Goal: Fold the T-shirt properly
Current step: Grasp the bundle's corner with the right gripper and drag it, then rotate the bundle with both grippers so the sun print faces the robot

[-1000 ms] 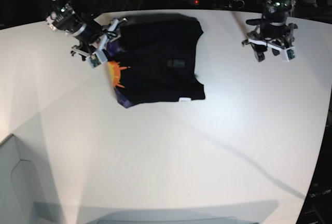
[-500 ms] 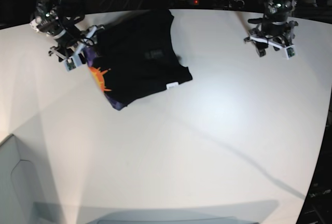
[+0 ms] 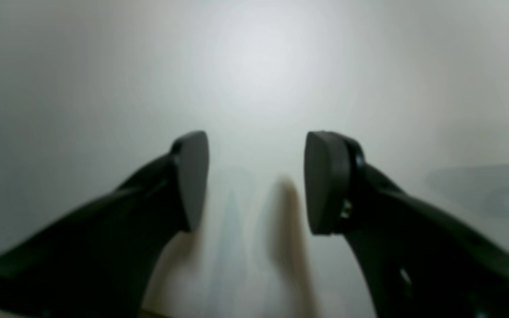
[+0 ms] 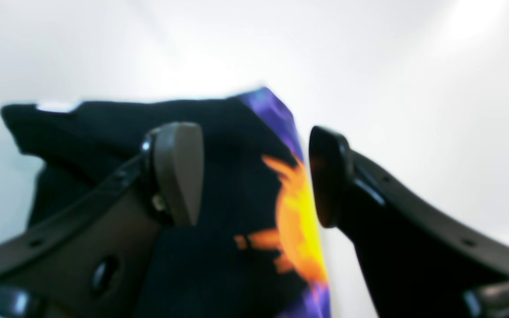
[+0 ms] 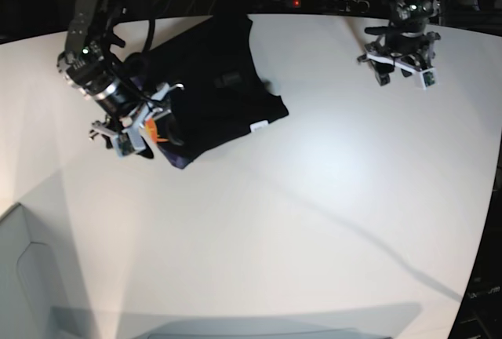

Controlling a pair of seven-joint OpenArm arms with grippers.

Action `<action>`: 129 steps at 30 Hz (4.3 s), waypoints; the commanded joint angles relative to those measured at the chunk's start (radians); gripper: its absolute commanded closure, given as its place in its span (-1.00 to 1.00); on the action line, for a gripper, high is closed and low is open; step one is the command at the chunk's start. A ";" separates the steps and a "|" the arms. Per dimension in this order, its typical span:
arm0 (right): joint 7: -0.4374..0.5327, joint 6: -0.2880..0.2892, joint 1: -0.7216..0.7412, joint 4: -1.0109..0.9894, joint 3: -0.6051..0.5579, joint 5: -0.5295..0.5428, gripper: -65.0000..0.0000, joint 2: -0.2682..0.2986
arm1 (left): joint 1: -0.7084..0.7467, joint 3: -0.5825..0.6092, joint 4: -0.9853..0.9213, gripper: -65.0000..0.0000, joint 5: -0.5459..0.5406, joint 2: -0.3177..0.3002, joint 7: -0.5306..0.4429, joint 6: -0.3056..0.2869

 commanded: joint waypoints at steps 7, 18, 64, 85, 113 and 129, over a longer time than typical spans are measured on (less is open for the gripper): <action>0.034 0.003 0.168 -0.245 -0.063 0.020 -0.19 0.028 | 0.007 0.000 0.021 -0.04 -0.005 -0.002 -0.020 0.000; 0.126 0.003 0.276 -0.435 -0.028 0.024 -0.19 0.110 | 0.006 0.048 0.084 -0.04 -0.005 0.044 -0.019 -0.001; 0.126 0.003 0.009 -0.088 0.172 0.021 -0.19 0.114 | -0.525 0.761 -0.444 0.74 -0.200 0.055 -0.014 -0.001; 0.126 0.003 -0.056 -0.022 0.173 0.021 -0.19 0.108 | -1.148 1.347 -0.569 1.00 -0.194 -0.132 -0.013 -0.001; 0.135 0.003 0.437 -0.590 0.182 0.018 -0.19 0.182 | -0.619 0.704 -0.174 -0.09 -0.202 -0.220 0.202 0.000; 0.305 0.003 0.458 -0.837 -0.031 0.018 -0.18 0.222 | -0.593 1.048 -0.108 -0.09 -0.194 -0.257 0.204 0.000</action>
